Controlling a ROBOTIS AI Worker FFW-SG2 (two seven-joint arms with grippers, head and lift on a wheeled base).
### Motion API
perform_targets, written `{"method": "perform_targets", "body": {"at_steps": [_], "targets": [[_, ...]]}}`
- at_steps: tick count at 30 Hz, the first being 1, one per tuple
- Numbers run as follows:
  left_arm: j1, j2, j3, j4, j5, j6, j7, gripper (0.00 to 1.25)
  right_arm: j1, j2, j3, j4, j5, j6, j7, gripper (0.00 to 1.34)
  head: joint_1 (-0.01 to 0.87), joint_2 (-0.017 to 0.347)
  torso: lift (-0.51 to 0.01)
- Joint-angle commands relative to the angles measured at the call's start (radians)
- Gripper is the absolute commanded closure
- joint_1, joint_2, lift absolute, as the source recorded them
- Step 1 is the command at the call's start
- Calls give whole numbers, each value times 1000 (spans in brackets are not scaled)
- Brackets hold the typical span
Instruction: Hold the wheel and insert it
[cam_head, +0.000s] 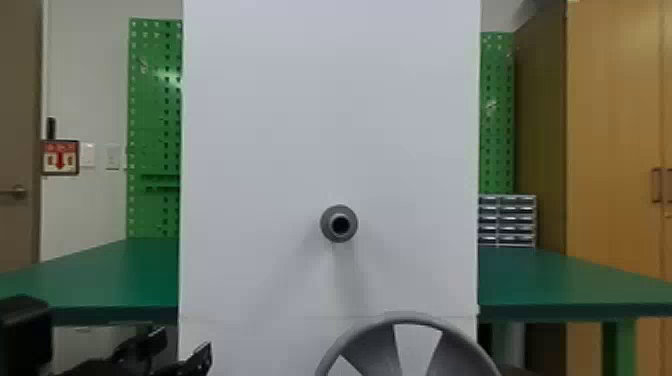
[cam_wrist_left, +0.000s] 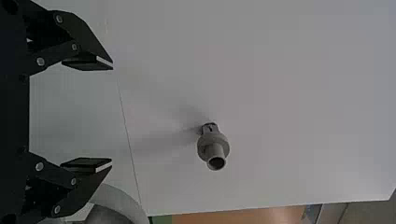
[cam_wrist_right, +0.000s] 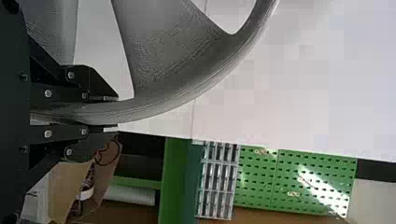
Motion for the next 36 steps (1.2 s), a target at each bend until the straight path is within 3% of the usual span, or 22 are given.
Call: {"method": "perform_targets", "body": {"at_steps": [1, 14, 24, 36], "targets": [[0, 0, 0, 0, -2, 0, 0, 509, -40, 2, 32, -94, 8, 154, 0, 1266, 0, 0, -499], [-5, 0, -6, 0, -10, 0, 0, 509, -174, -5, 115, -272, 26, 407, 0, 1265, 0, 0, -499], [-12, 0, -20, 0, -14, 0, 0, 509, -267, -9, 151, -284, 55, 442, -3, 1266, 0, 0, -499], [-26, 0, -37, 0, -28, 2, 0, 509, -359, -21, 179, -263, 40, 440, -71, 1266, 0, 0, -499]]}}
